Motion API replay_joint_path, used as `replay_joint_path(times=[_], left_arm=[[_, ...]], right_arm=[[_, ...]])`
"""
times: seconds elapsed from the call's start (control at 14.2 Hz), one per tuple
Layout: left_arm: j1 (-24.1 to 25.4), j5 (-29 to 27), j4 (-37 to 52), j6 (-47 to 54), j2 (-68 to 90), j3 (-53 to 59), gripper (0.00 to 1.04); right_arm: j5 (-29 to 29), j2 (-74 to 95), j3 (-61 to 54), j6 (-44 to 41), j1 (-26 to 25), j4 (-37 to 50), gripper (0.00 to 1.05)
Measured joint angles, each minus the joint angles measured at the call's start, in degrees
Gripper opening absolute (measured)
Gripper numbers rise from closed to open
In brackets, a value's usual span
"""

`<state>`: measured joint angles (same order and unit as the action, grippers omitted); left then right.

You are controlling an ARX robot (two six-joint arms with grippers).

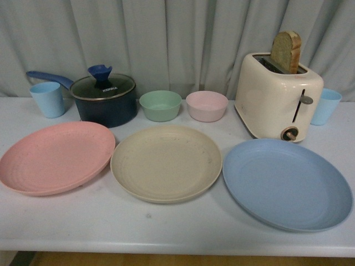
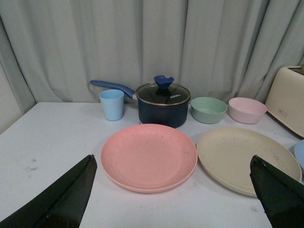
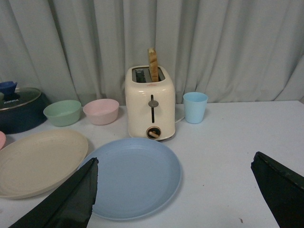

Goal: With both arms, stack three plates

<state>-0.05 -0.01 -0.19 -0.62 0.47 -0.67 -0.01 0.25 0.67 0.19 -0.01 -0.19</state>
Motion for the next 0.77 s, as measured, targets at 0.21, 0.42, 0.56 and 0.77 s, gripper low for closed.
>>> replay_joint_path(times=[0.21,0.42,0.56,0.77], left_arm=[[0.00,0.00,-0.02,0.00,0.00,0.00,0.98],[0.00,0.00,-0.02,0.00,0.00,0.00,0.98],[0.00,0.00,-0.02,0.00,0.00,0.00,0.98],[0.00,0.00,-0.02,0.00,0.00,0.00,0.98]], right_arm=[[0.00,0.00,0.00,0.00,0.00,0.00,0.98],[0.00,0.00,0.00,0.00,0.00,0.00,0.98],[0.00,0.00,0.00,0.00,0.00,-0.02,0.98],[0.00,0.00,0.00,0.00,0.00,0.00,0.98]])
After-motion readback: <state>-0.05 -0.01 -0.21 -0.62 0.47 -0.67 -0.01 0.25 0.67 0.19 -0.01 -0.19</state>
